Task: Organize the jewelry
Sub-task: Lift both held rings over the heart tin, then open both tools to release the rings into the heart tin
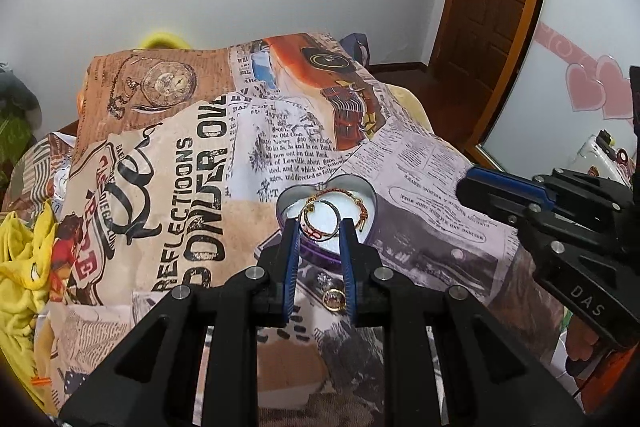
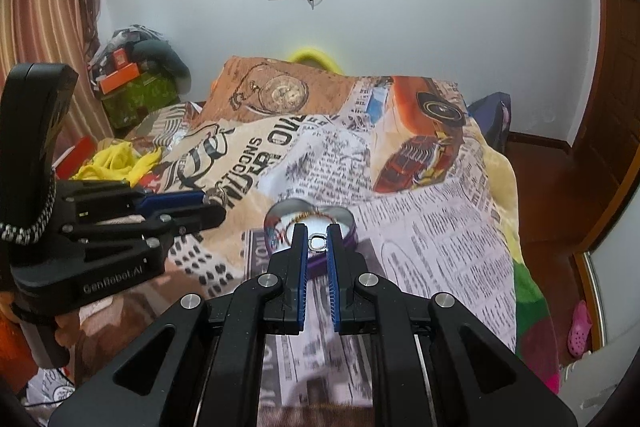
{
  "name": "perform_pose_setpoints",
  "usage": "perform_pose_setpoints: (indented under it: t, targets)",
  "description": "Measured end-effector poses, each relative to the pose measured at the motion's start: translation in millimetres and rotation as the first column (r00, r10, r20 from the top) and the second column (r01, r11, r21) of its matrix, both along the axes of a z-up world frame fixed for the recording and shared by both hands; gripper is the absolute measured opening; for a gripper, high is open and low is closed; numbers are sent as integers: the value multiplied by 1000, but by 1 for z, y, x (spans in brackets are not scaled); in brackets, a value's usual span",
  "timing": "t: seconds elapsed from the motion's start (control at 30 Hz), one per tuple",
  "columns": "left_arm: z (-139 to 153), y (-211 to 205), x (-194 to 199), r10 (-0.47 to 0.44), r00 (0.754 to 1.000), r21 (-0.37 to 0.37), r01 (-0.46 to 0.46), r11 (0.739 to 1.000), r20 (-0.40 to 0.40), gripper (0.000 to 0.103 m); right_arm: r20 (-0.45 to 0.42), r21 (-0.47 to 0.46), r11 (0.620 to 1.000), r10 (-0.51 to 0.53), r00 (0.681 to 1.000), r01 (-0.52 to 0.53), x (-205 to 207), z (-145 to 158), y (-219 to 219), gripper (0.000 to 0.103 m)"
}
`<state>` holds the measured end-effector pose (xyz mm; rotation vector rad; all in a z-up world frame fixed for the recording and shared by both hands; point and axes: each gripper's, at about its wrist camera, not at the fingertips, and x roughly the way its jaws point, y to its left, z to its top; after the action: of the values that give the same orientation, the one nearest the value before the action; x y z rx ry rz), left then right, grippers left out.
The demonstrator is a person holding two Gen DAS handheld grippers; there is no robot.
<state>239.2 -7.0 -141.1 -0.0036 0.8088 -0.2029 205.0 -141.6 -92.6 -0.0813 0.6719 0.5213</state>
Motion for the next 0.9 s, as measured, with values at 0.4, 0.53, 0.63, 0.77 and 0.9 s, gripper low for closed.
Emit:
perform_pose_setpoints:
  t: [0.4,0.53,0.63,0.77,0.9]
  targets:
    - [-19,2,31,-7,999,-17,6,1000,-35,19,-33,-27,999,25,999,-26,38,-16,20,8]
    - [-32,6,44,-21,996,-45,17,999,-88,19,-73,-24,998,63,995,-65,51,-24,26,8]
    - [-42,5,51,-25,993,-50,20,999,-116,19,-100,-37,995,85,991,-89,60,-32,31,8]
    - [-48,0,54,-40,992,-44,35,998,-123,19,-129,-50,993,97,987,-104,69,-41,34,8]
    - [-53,-5,59,-51,989,-27,47,999,-136,19,-165,-36,991,118,979,-126,78,-47,34,8]
